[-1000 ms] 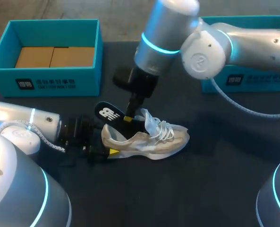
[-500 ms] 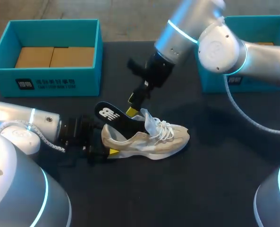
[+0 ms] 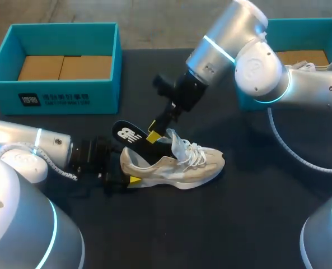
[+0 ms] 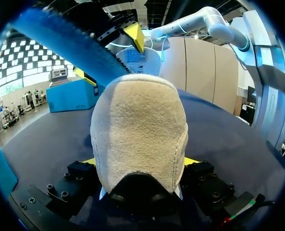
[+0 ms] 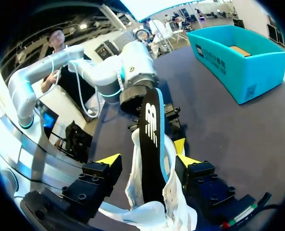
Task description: Take the shoe out of the shoebox, open the shoe tongue, remove and reinsert the insole, then place the shoe into the shoebox
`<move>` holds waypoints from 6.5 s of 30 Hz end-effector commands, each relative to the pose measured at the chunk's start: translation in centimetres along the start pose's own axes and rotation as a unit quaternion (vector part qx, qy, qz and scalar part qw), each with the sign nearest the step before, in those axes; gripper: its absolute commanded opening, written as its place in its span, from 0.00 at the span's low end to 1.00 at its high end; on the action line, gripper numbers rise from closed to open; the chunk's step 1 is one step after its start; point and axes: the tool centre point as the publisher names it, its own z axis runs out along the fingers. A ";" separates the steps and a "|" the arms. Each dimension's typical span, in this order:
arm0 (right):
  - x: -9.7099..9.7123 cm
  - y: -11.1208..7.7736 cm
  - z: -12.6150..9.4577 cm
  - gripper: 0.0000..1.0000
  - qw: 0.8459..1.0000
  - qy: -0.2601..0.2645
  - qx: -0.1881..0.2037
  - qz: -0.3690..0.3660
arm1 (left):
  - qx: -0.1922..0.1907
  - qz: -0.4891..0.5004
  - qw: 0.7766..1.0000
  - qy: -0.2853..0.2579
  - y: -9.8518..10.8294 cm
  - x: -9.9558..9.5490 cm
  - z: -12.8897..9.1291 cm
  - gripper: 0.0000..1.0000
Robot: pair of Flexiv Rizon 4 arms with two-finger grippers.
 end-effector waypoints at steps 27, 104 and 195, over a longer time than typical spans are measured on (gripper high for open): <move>0.1 1.2 3.5 0.34 0.999 0.032 -0.021 0.002 | -0.001 0.000 1.000 0.000 0.2 -0.1 -0.1 0.00; 5.2 17.7 -8.2 0.00 0.970 -0.001 -0.231 -0.076 | -0.001 0.000 1.000 0.000 0.2 -0.1 -0.1 0.00; 23.8 11.0 -24.0 0.00 0.884 -0.021 -0.407 0.229 | -0.001 0.000 1.000 0.000 0.2 -0.1 -0.1 0.00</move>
